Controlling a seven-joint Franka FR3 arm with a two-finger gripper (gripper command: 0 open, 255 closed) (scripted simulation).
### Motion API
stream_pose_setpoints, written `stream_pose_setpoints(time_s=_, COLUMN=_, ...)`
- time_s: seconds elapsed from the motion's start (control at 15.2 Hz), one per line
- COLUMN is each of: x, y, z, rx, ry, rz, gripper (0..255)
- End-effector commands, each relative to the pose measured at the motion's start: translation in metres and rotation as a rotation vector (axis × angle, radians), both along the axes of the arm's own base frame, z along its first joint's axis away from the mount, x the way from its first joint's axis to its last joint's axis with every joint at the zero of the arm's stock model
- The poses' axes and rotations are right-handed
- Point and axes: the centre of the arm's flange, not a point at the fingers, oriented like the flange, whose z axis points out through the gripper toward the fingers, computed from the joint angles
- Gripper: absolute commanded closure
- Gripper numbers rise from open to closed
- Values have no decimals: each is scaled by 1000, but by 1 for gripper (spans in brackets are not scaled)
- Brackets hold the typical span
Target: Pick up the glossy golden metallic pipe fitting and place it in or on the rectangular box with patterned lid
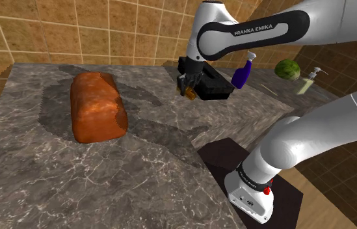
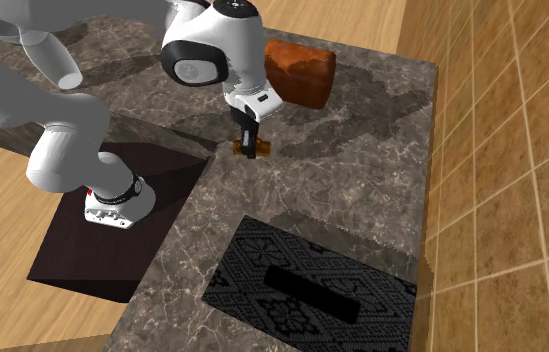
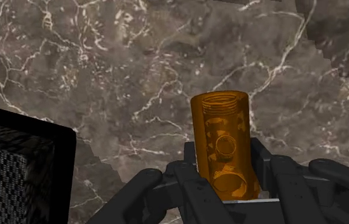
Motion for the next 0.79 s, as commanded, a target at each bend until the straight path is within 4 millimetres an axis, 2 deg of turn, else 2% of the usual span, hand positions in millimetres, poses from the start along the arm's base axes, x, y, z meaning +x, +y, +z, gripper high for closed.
stream_pose_setpoints(time_s=0.0, x=0, y=0, z=10, rx=0, ry=0, rz=0, gripper=255)
stream_pose_setpoints(time_s=0.73, x=0, y=0, z=68, rx=0, ry=0, rz=0, gripper=255)
